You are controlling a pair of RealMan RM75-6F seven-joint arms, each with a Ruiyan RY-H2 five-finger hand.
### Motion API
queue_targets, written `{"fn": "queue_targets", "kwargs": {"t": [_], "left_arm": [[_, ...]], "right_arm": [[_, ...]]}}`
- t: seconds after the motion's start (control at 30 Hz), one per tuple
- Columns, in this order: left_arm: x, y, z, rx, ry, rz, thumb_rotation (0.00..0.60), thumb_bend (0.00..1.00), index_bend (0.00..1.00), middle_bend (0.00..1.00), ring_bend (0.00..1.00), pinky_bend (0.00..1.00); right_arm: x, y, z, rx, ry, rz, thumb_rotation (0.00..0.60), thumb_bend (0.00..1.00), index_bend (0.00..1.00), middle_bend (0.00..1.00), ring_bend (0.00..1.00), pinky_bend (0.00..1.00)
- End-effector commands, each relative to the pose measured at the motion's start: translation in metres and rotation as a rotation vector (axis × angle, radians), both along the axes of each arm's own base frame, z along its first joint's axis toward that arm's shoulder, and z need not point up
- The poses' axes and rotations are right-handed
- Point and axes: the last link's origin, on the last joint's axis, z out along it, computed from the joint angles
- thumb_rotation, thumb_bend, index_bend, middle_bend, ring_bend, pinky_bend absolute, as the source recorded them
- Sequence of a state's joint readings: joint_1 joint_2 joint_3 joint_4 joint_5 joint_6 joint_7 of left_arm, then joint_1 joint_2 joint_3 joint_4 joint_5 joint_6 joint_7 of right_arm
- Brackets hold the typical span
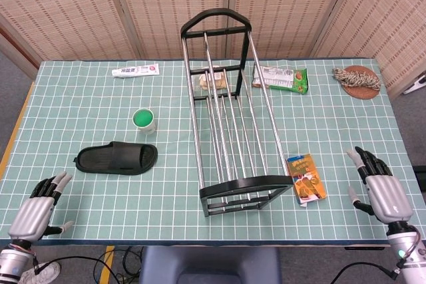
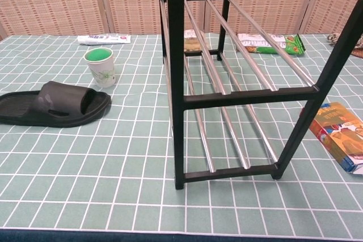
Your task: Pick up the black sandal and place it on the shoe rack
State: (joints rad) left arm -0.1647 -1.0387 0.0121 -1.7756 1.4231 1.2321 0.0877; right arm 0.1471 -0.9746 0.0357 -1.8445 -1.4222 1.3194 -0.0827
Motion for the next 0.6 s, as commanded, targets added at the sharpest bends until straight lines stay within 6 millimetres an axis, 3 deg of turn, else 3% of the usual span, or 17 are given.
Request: {"fn": "queue_targets", "kwargs": {"t": [0.03,0.33,0.6], "left_arm": [[0.008,0.028,0.007,-0.037,-0.024,0.024,0.6,0.17,0.0,0.0,0.0,0.0],[0.004,0.102,0.0,-0.111,-0.033,0.109,0.6,0.17,0.0,0.0,0.0,0.0],[0.021,0.146,-0.023,-0.189,0.02,0.088,0.6,0.17,0.0,0.0,0.0,0.0]], "right_arm": [[0.002,-0.001,-0.001,0.008,-0.003,0.019,0.6,0.45,0.0,0.0,0.0,0.09],[-0.005,-0.008,0.002,0.007,-0.024,-0.007,0.6,0.45,0.0,0.0,0.0,0.09],[-0.015,-0.014,0.009,-0.01,-0.049,-0.043,0.6,0.45,0.0,0.0,0.0,0.09]]}}
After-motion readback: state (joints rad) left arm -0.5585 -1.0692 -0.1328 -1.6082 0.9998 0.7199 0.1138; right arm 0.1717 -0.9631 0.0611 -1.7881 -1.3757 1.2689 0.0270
